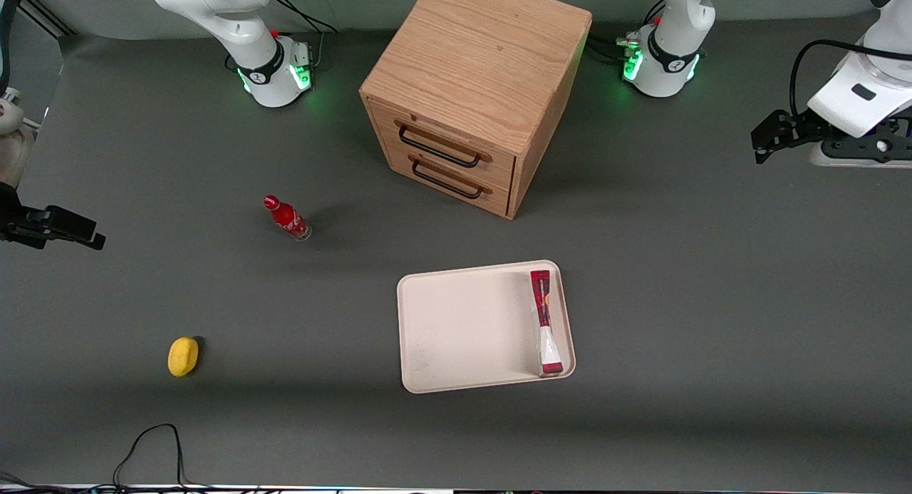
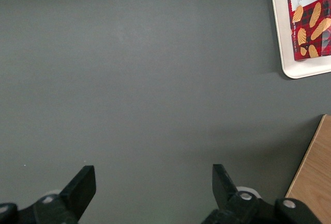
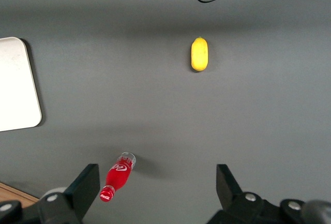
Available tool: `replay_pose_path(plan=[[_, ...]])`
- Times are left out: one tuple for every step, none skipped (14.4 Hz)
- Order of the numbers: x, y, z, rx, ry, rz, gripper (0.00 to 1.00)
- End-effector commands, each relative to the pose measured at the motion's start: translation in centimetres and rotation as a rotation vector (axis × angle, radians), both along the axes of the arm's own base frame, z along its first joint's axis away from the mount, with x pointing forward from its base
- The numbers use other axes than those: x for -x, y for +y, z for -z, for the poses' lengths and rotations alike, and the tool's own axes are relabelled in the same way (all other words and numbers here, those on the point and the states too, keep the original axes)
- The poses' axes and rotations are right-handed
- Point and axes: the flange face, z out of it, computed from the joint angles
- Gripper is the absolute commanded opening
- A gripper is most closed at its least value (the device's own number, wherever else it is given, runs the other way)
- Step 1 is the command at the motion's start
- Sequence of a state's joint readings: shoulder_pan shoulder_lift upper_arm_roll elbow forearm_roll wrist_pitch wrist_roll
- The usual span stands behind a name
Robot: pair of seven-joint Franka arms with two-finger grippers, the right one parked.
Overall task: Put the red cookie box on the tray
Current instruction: 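Open the left gripper and raise the arm away from the tray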
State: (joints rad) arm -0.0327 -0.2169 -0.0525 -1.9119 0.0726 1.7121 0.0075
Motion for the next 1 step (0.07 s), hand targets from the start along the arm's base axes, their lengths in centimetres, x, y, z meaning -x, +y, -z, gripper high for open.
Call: replay_pose_path(plan=[[0.10, 0.02, 0.20, 0.005, -0.008, 0.022, 1.00]])
